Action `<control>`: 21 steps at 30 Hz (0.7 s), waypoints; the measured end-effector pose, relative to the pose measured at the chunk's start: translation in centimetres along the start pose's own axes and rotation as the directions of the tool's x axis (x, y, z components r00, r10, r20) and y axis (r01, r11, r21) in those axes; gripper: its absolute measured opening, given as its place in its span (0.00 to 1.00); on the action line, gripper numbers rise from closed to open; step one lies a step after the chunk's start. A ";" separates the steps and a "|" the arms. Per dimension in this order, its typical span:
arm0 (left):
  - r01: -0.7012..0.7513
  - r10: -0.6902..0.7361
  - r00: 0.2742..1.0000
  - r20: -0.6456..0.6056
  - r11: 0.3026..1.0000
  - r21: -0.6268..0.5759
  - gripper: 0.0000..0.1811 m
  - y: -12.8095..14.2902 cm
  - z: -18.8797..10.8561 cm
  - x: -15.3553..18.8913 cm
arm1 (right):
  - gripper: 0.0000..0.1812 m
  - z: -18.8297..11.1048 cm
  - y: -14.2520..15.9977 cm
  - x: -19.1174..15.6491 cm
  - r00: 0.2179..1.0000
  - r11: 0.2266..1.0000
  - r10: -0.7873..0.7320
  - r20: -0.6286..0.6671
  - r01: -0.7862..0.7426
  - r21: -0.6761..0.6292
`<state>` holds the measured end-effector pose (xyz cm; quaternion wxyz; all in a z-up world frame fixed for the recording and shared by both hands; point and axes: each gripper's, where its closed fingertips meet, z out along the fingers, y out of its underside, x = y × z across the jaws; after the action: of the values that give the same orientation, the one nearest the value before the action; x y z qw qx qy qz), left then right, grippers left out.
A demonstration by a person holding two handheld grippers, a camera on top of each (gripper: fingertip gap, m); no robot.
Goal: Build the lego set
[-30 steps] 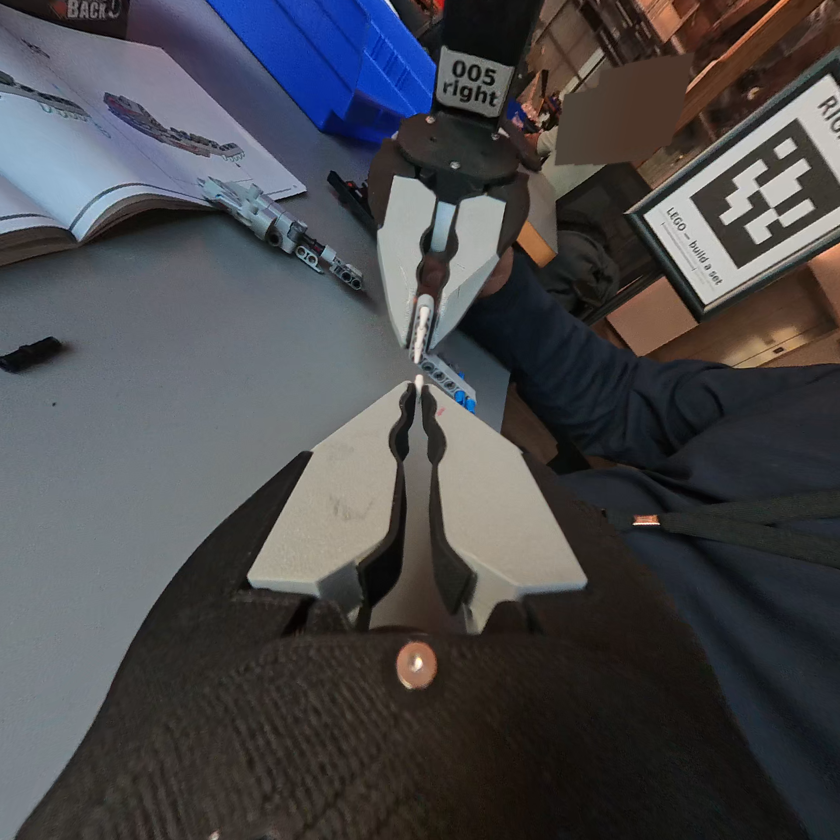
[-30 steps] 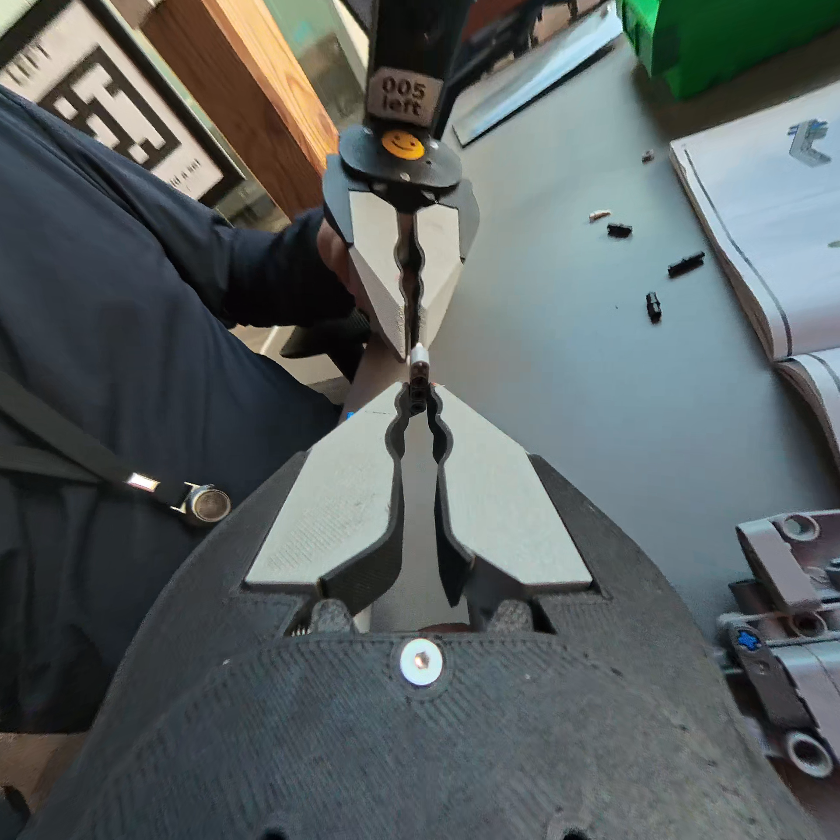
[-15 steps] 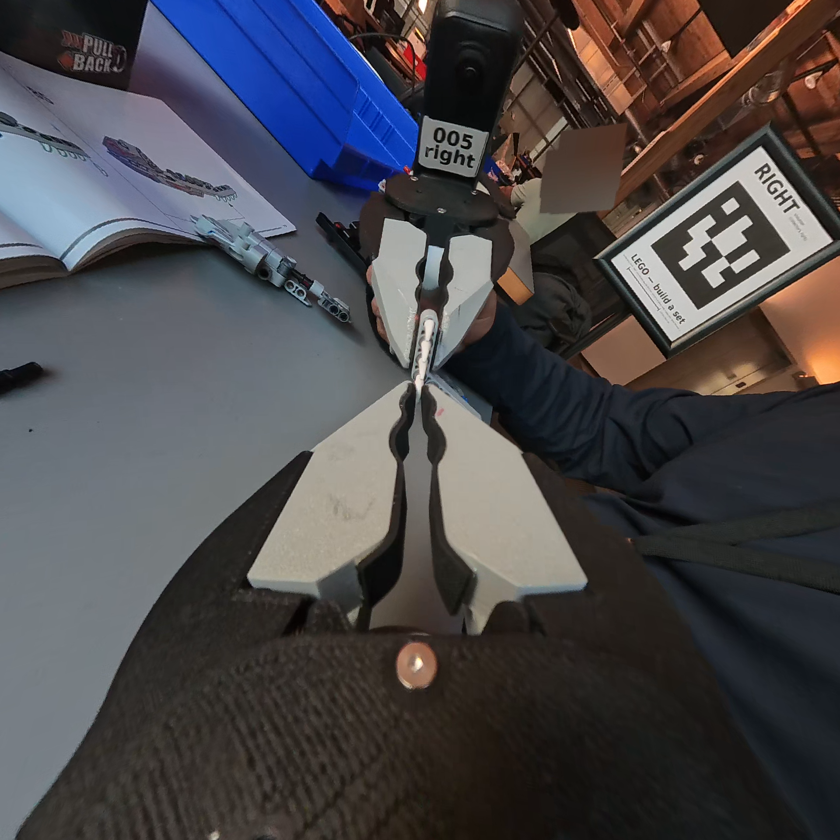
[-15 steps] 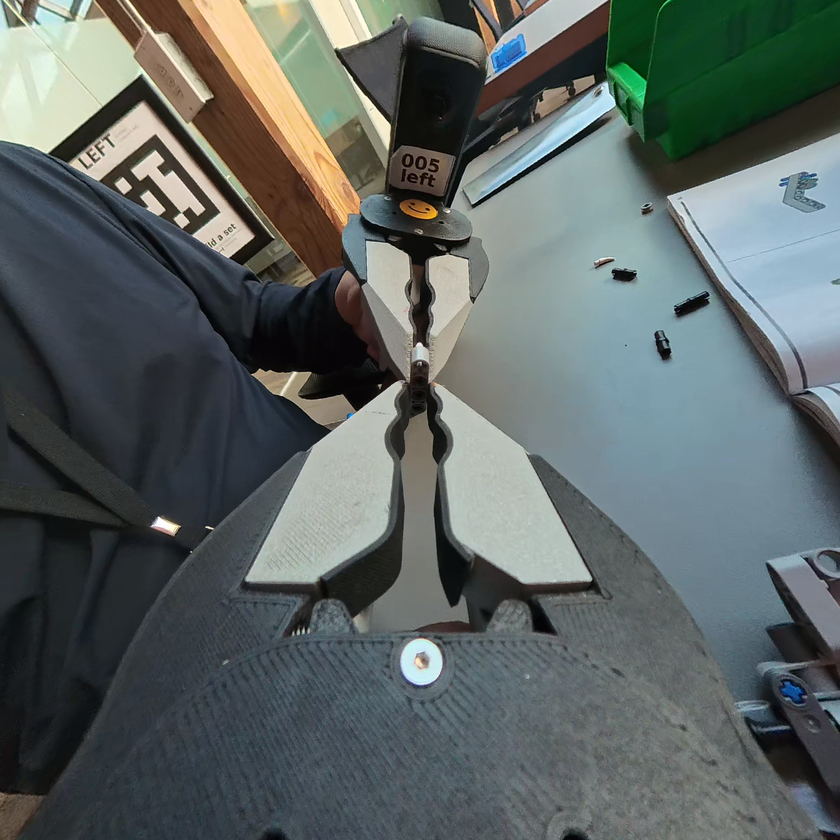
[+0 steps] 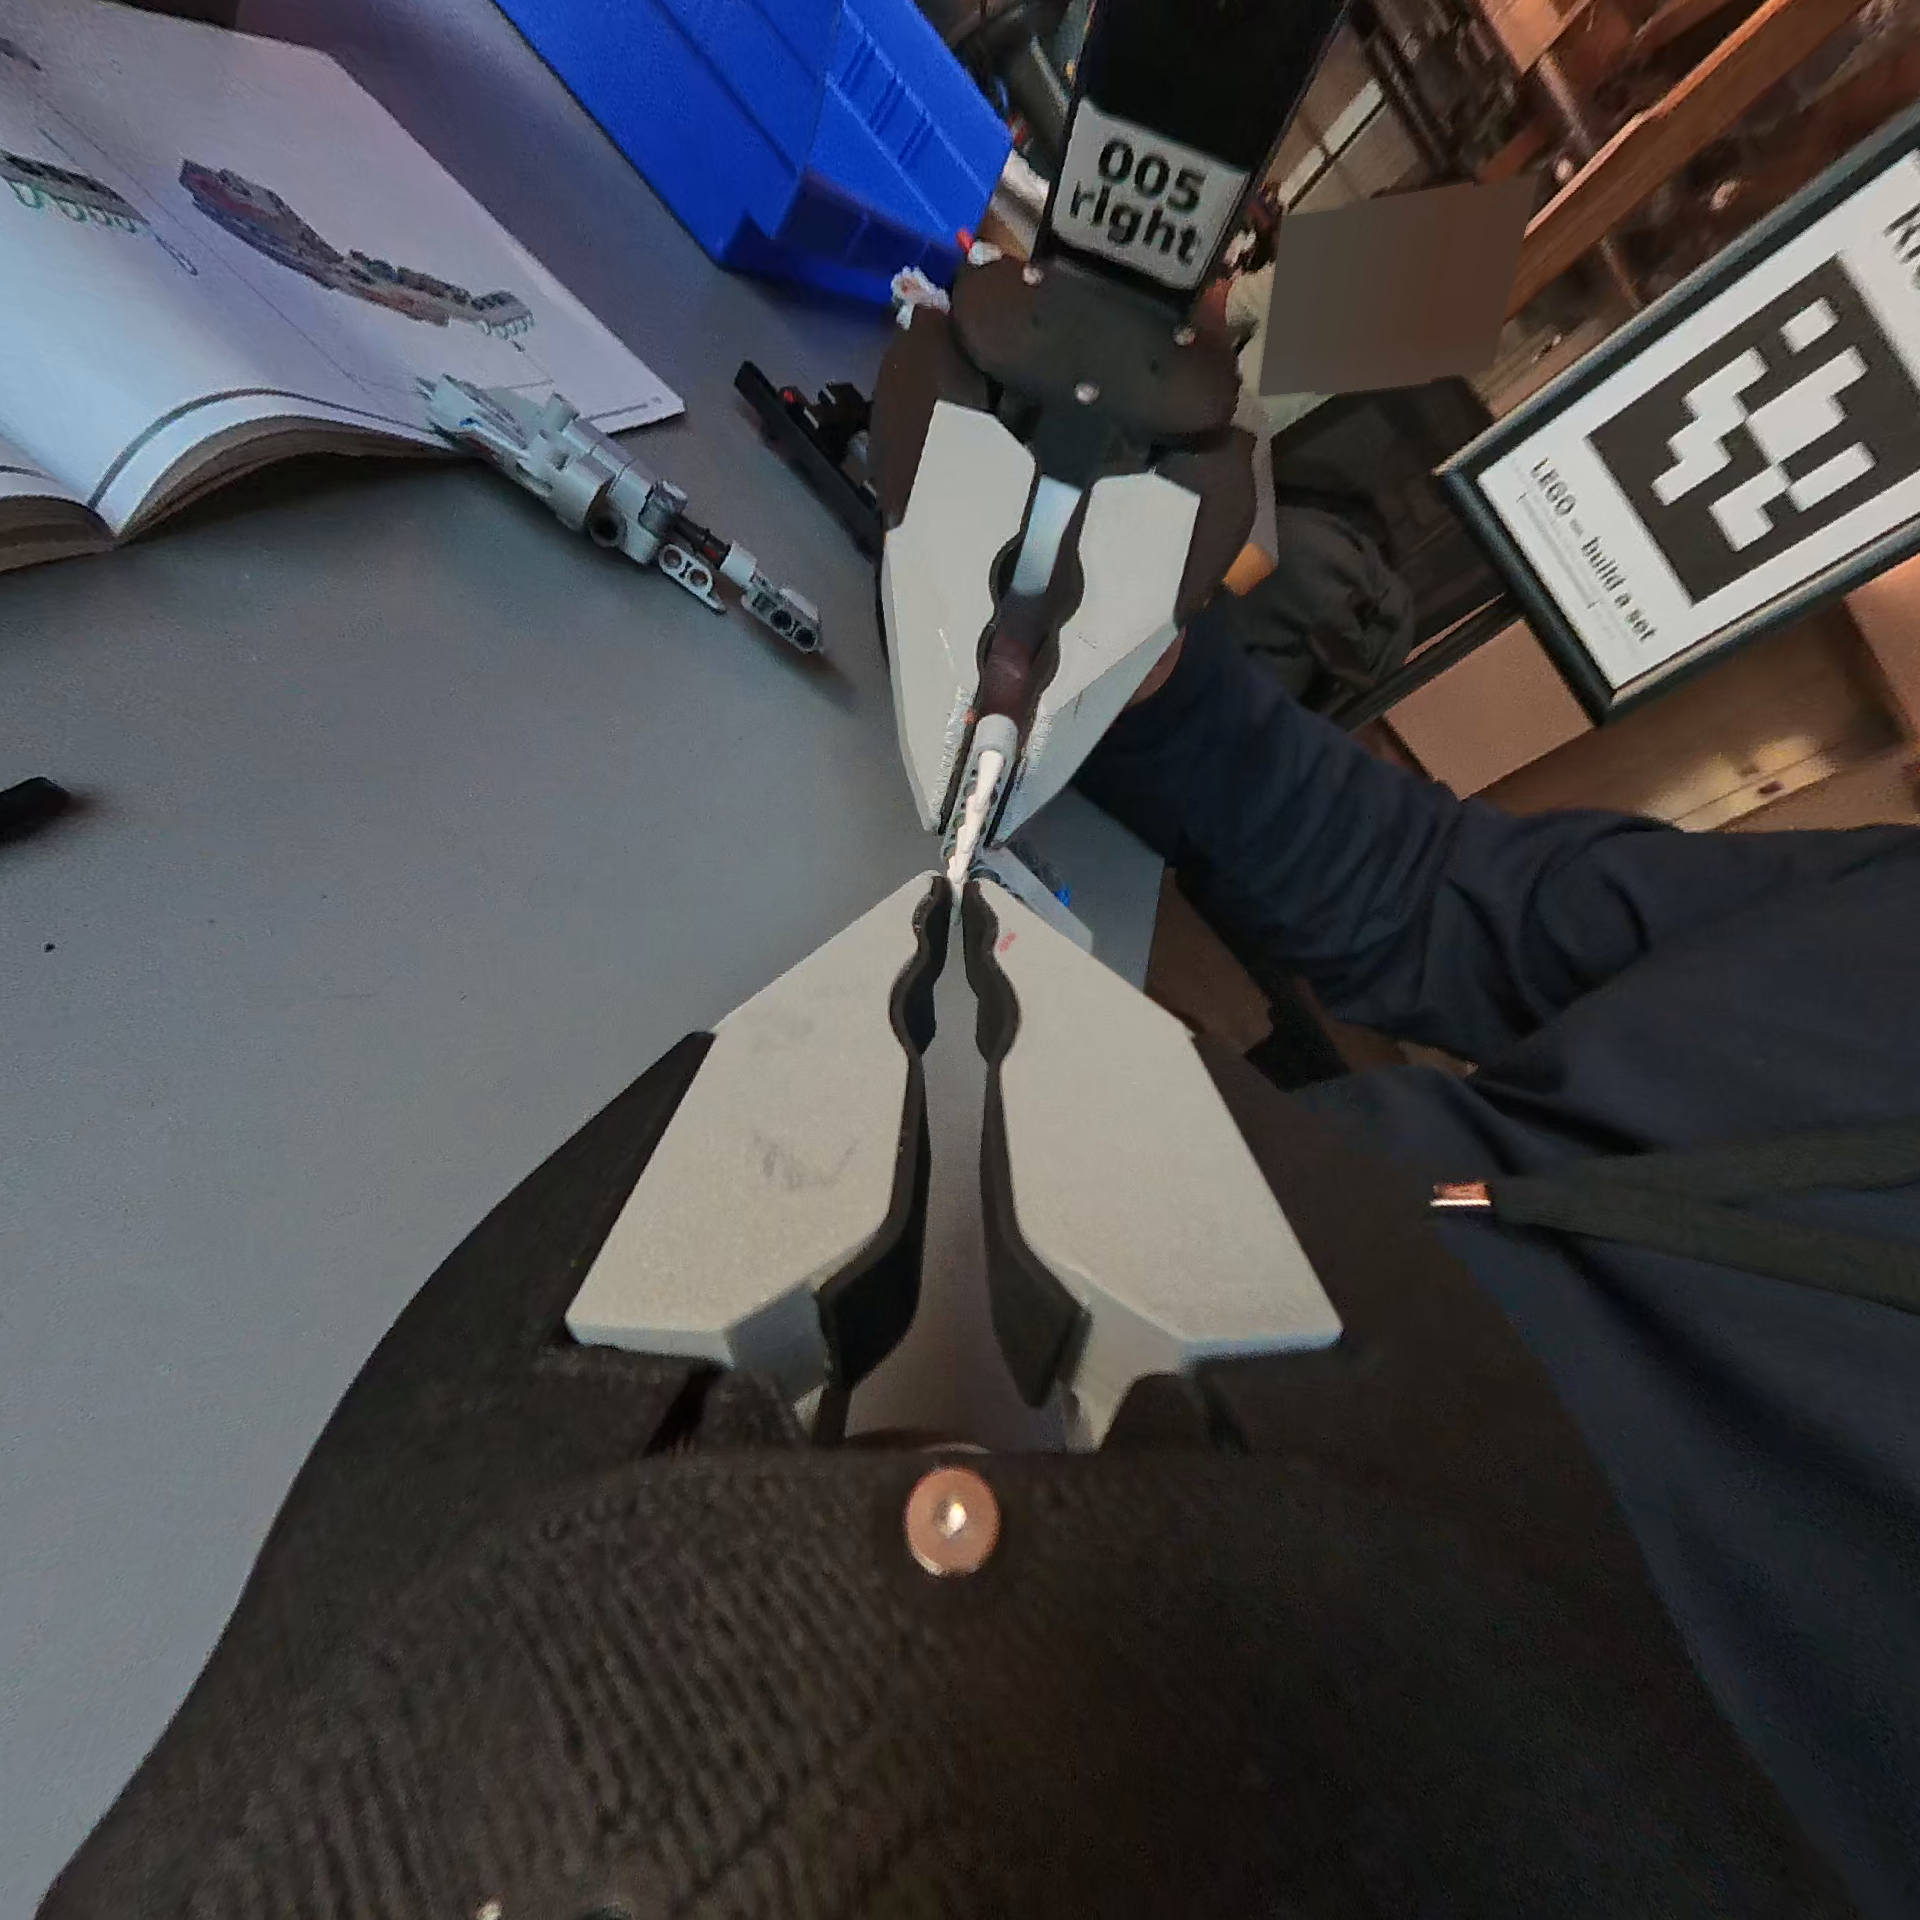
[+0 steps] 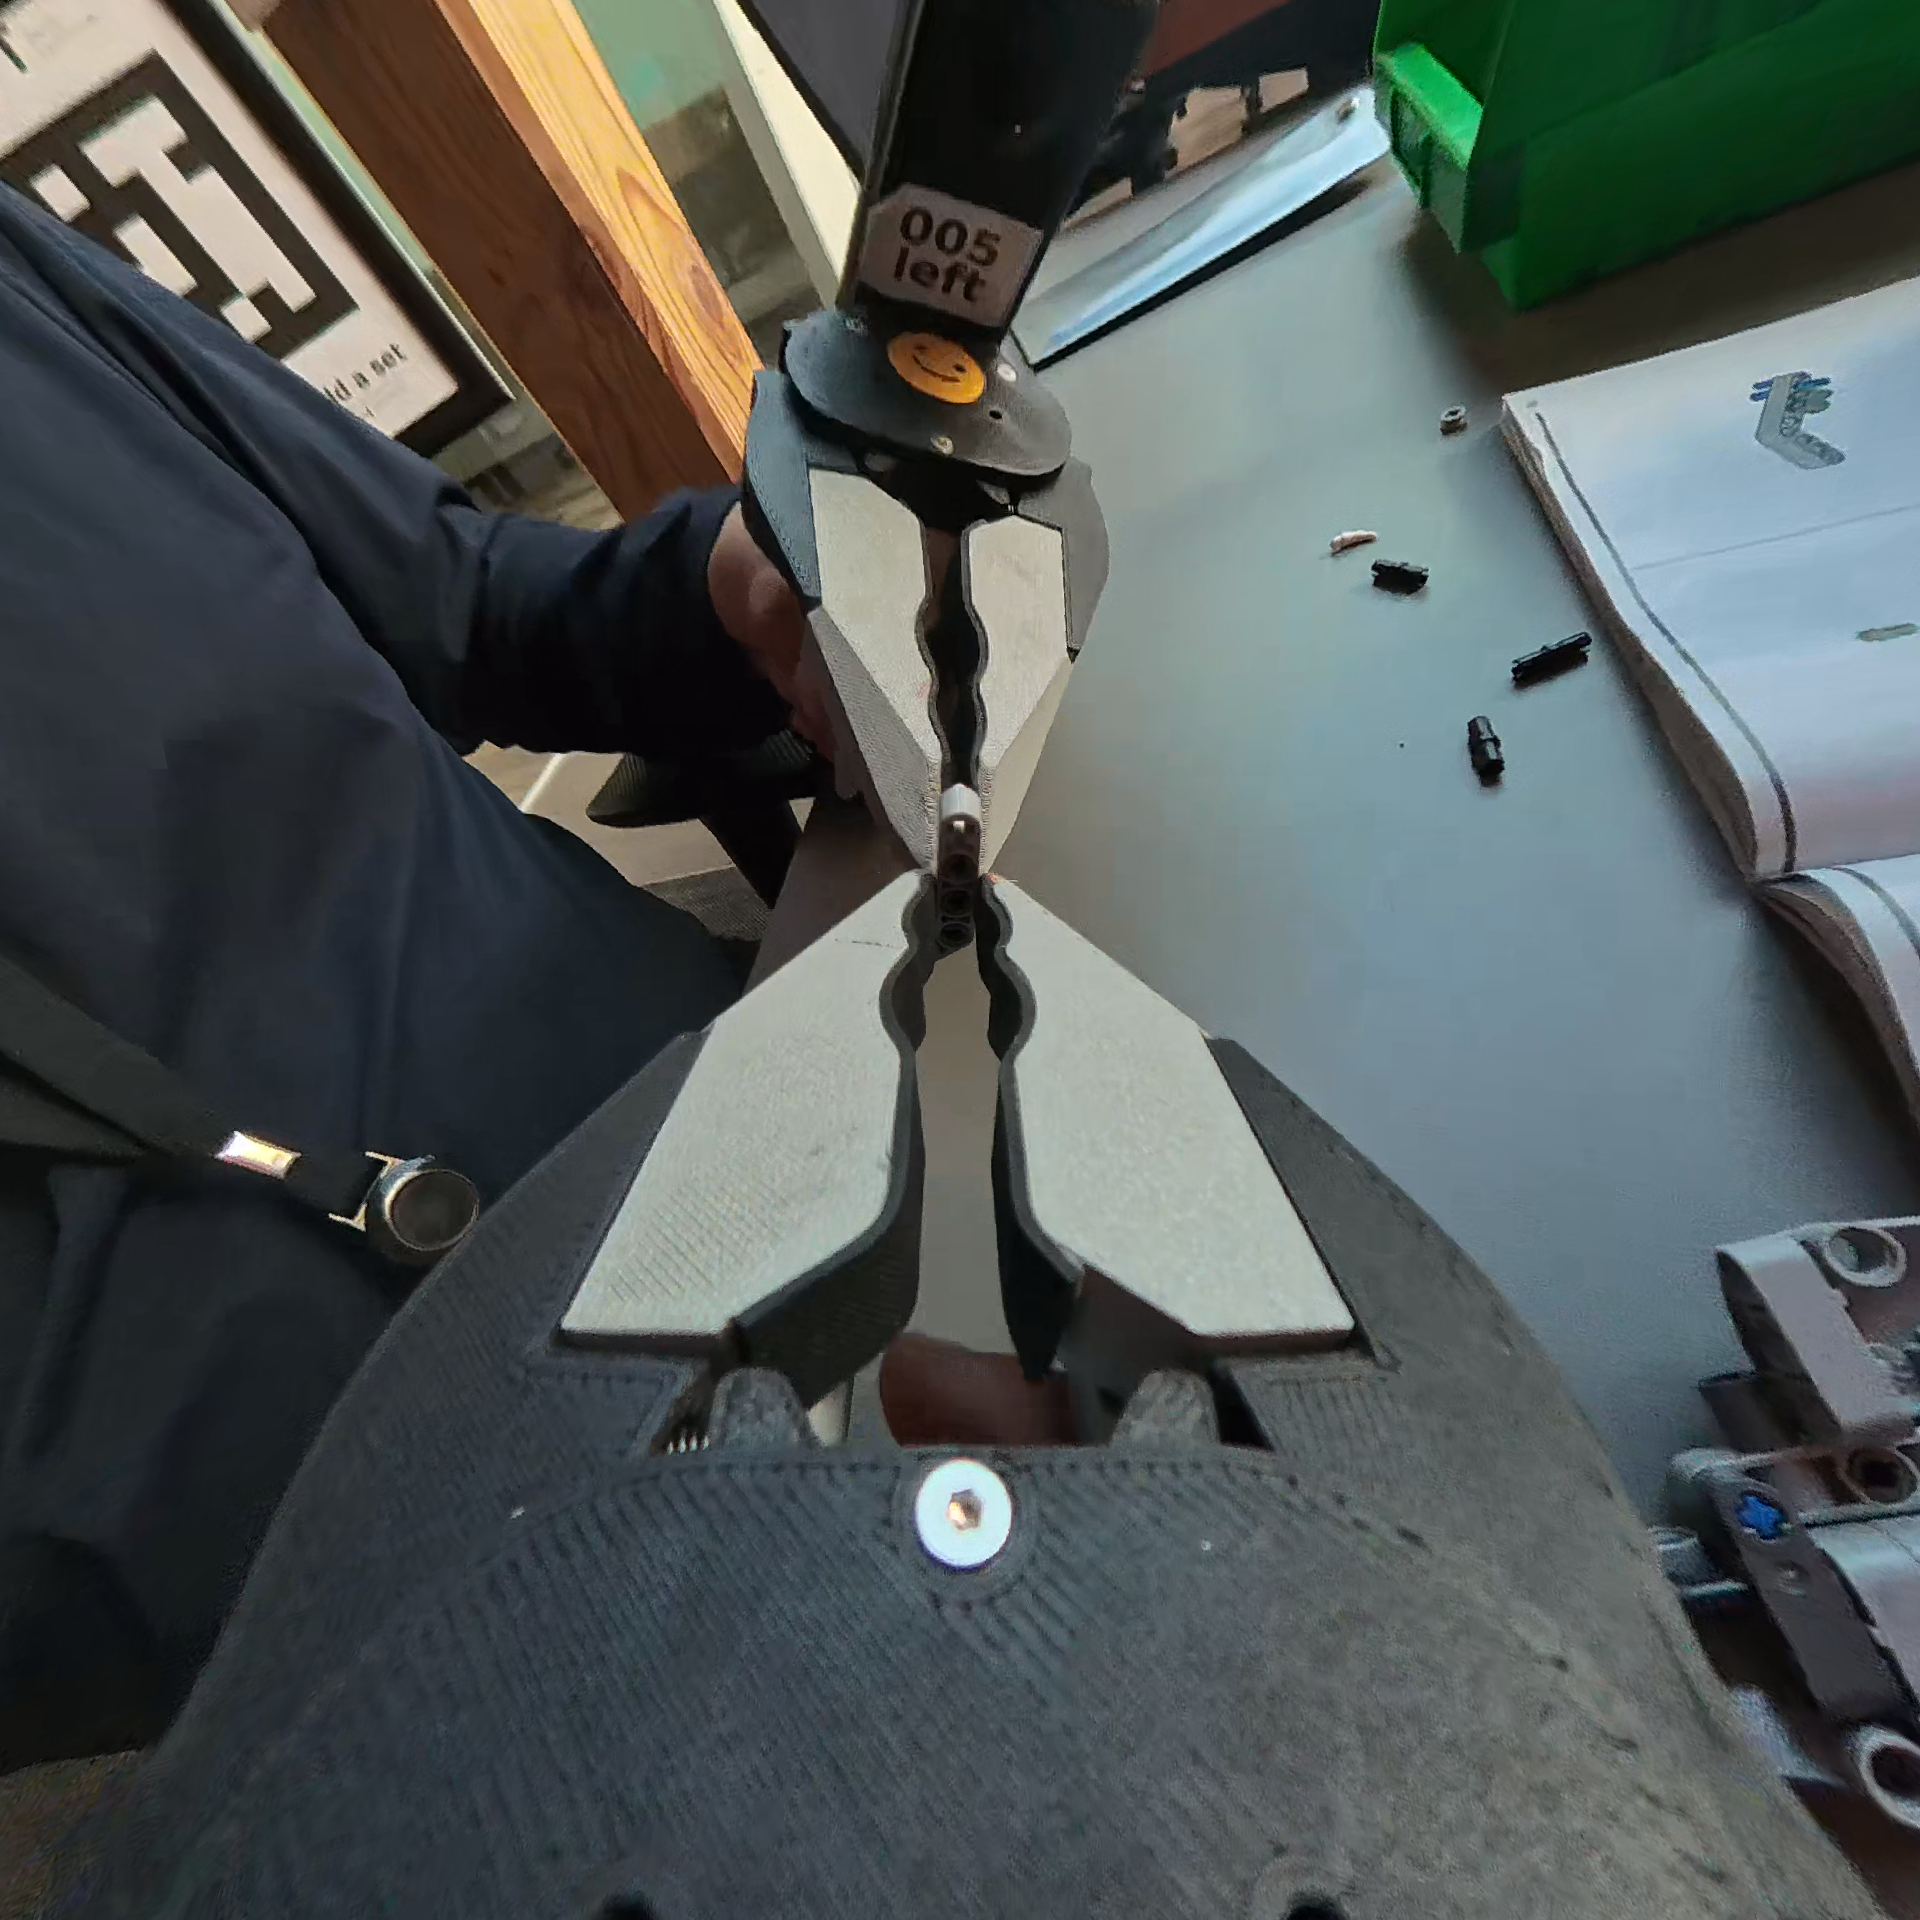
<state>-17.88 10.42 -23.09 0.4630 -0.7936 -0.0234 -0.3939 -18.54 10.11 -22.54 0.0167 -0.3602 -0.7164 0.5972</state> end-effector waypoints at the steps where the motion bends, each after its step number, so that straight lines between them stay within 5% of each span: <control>1: -0.007 0.007 1.000 0.006 1.000 -0.027 0.00 0.3 0.1 -0.1 | 0.03 0.1 0.2 0.0 1.000 1.000 -0.002 -0.003 0.002 -0.017; 21: 0.043 -0.043 0.998 -0.043 0.999 0.010 0.00 -0.3 0.2 0.2 | 0.03 0.3 -0.1 -0.1 0.995 0.996 0.087 0.042 -0.088 0.021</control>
<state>-17.73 10.68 -22.83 0.4592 -0.7818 -0.0328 -0.4206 -18.66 9.77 -22.45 -0.0201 -0.3786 -0.6934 0.6127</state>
